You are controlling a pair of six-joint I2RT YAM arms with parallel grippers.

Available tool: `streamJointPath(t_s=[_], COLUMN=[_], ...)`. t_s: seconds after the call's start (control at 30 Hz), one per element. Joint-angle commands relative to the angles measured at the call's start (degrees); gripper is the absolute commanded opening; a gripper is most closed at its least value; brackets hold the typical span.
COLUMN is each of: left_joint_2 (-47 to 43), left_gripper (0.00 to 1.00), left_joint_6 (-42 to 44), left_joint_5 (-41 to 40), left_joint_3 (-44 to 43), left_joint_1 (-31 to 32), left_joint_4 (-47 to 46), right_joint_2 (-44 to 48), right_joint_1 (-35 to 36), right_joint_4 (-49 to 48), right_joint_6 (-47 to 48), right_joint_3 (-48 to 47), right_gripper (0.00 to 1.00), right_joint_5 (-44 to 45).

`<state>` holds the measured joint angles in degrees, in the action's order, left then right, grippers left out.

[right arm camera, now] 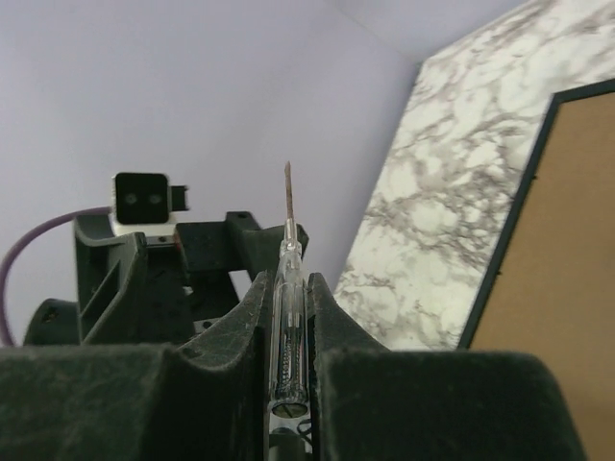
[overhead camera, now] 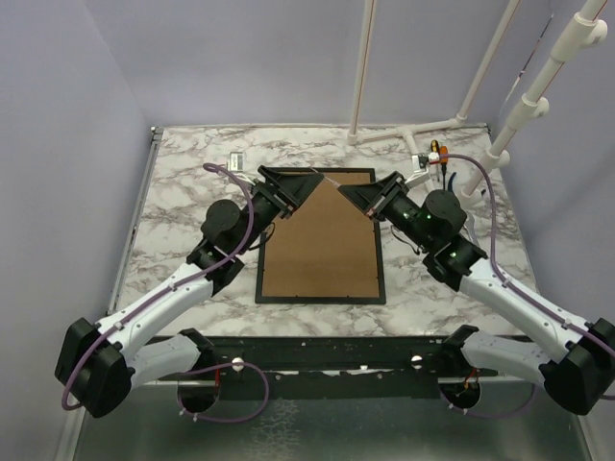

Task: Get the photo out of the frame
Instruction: Pick up the screwdriver from the center of the board, then adjust the photo frame at the center of the board.

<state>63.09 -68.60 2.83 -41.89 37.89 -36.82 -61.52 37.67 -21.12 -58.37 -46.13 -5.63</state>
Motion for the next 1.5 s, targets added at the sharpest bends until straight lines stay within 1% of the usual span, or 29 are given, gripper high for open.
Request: streamJointPath(t_s=[0.0, 0.07, 0.17, 0.27, 0.37, 0.47, 0.6, 0.7, 0.83, 0.97, 1.1, 1.3, 1.37, 1.47], left_joint_2=[-6.1, -7.3, -6.1, -3.0, -0.6, 0.5, 1.2, 1.9, 3.1, 3.5, 4.4, 4.4, 4.5, 5.3], left_gripper=[0.85, 0.86, 0.86, 0.84, 0.81, 0.80, 0.78, 0.78, 0.73, 0.73, 0.72, 0.66, 0.66, 0.65], left_joint_6=[11.3, 16.8, 23.2, 26.2, 26.8, 26.2, 26.6, 26.7, 27.8, 28.5, 28.7, 28.8, 29.1, 29.1], left_joint_5=[-9.1, -11.7, -11.1, -10.8, -8.3, -7.5, -7.8, -8.6, -9.2, -10.2, -11.4, -14.8, -15.1, -15.0], left_joint_3=[-3.9, -5.5, -8.7, -11.0, -9.6, -6.9, -4.0, -2.1, -0.2, 2.0, 3.7, 6.5, 7.5, 8.2], left_joint_1=[0.0, -0.1, -0.8, -2.5, -5.6, -8.8, -11.3, -11.6, -11.6, -11.6, -11.6, -11.6, -11.6, -11.6], left_joint_4=[25.3, 32.8, 42.1, 49.5, 51.2, 51.2, 51.2, 51.0, 51.0, 50.8, 50.7, 50.1, 49.3, 48.3], right_joint_2=[3.9, 4.4, 3.6, 1.4, 0.0, -0.1, -0.7, -2.6, -6.3, -9.4, -11.7, -14.2, -15.7, -16.2], right_joint_1=[0.0, 0.0, 0.0, 0.0, 0.0, 0.0, 0.0, 0.0, 0.0, 0.0, 0.0, 0.0, 0.0, 0.1], right_joint_4=[15.5, 20.2, 27.2, 32.9, 34.1, 30.5, 26.1, 25.1, 24.9, 21.7, 14.5, 2.6, -1.5, -4.7], right_joint_6=[8.2, 11.2, 15.0, 17.9, 20.3, 23.7, 27.3, 29.1, 30.4, 30.4, 30.6, 30.0, 30.8, 33.9], right_joint_3=[-2.3, -3.1, -4.8, -7.4, -7.5, -4.9, -0.7, 1.2, 1.8, 3.1, 5.7, 11.2, 12.6, 14.6], right_gripper=[0.01, 0.00, 0.01, 0.01, 0.00, 0.01, 0.01, 0.01, 0.01, 0.00, 0.01, 0.01, 0.01, 0.01], right_joint_5=[9.2, 10.9, 10.6, 6.3, -1.2, -9.4, -17.0, -18.0, -18.7, -22.0, -25.1, -27.7, -29.1, -29.0])
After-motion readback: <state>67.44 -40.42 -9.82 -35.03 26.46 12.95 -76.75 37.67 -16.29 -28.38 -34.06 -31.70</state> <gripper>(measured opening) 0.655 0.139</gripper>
